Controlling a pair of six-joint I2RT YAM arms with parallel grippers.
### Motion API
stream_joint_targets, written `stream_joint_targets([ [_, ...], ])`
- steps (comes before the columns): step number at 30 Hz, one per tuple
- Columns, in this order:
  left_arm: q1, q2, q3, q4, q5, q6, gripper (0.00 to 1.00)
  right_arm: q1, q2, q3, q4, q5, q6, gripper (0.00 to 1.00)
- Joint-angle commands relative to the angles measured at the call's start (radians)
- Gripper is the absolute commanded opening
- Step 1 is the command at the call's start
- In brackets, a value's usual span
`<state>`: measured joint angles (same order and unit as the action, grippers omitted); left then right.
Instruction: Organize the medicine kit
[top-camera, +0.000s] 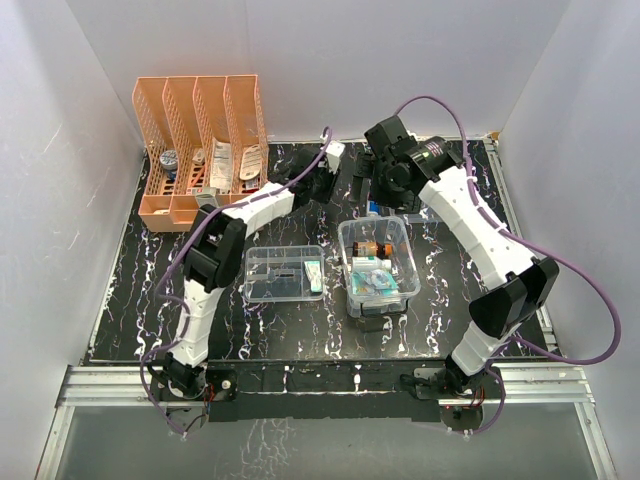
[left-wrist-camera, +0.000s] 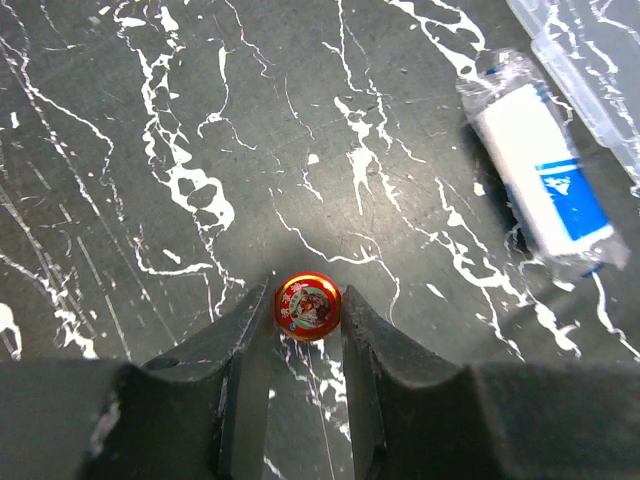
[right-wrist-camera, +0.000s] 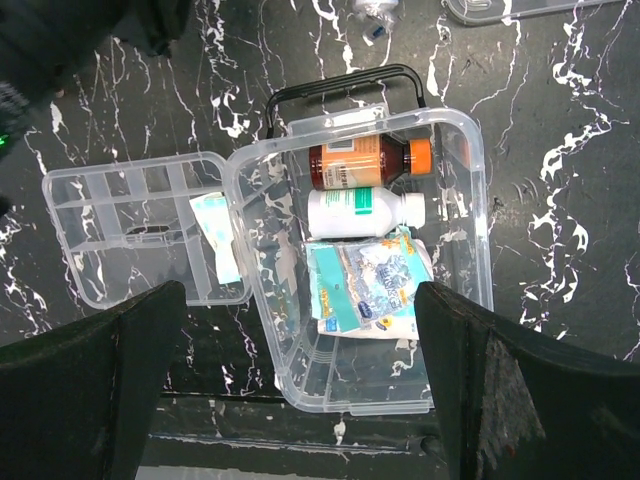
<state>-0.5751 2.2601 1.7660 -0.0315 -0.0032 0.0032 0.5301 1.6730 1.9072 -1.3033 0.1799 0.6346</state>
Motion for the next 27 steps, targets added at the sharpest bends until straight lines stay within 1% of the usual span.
stream_joint_targets([
  [1,0.004,-0.156,-0.049,-0.040,0.033,-0.006,0.09,0.005,-0.050,-0.012,0.051,0.006,0.005,0.99],
  [11,0.010,-0.369,-0.270,-0.068,0.000,-0.011,0.10,0.005,-0.066,-0.052,0.080,0.017,0.002,0.98],
  [17,0.014,-0.490,-0.384,-0.112,0.012,-0.031,0.10,0.005,-0.074,-0.083,0.103,0.013,-0.001,0.98],
  [21,0.015,-0.539,-0.439,-0.138,0.025,-0.045,0.11,0.005,-0.064,-0.084,0.113,0.005,-0.008,0.98],
  [27,0.014,-0.571,-0.474,-0.168,0.049,-0.066,0.11,0.005,-0.055,-0.085,0.125,-0.004,-0.013,0.98],
])
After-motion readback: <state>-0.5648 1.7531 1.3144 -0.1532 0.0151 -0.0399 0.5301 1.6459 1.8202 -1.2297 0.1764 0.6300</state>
